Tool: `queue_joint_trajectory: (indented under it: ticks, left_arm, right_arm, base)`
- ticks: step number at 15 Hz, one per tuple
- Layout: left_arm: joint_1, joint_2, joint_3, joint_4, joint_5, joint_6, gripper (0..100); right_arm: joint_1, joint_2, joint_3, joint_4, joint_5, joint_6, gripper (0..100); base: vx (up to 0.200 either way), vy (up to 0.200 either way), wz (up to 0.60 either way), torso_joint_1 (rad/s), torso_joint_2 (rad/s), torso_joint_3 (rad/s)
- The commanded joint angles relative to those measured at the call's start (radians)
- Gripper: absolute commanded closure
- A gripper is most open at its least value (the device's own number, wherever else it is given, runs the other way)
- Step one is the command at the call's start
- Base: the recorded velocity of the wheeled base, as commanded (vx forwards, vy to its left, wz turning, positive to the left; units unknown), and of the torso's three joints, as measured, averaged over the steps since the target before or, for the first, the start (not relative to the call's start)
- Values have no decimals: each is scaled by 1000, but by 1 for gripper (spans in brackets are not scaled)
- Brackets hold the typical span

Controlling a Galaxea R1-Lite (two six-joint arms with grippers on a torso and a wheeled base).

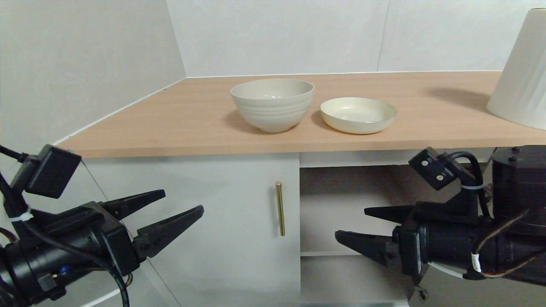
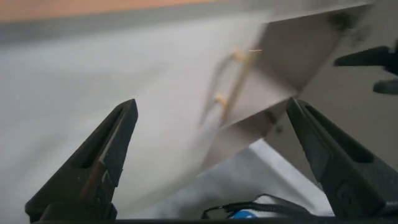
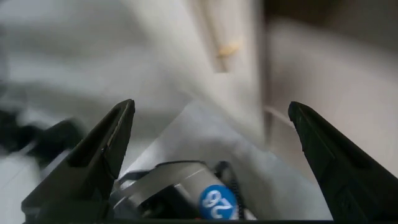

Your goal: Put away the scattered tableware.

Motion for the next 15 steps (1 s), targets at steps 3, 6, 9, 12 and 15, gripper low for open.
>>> queue_joint_trajectory:
  ticks: [3, 6, 9, 12, 15]
  left_arm:
    - [-29, -71, -12, 76, -3, 1, 0]
    - [-46, -53, -53, 97, 1, 14, 0]
    - [-46, 21, -128, 102, 44, 56, 0]
    - [-75, 124, -176, 94, 52, 137, 0]
    - [-98, 205, -208, 93, 83, 139, 0]
  right_arm:
    - [7, -61, 13, 3, 11, -3, 0]
    - [17, -61, 10, -1, 6, -19, 0]
    - [17, -59, 8, -2, 3, -31, 0]
    - [17, -61, 7, -2, 3, -31, 0]
    - [17, -63, 7, -2, 3, -31, 0]
  base:
    - [0, 0, 0, 0, 0, 0]
    - [0, 0, 0, 0, 0, 0]
    - [0, 0, 0, 21, -151, -128]
    - [0, 0, 0, 111, -292, -289]
    - [0, 0, 0, 133, -526, -299]
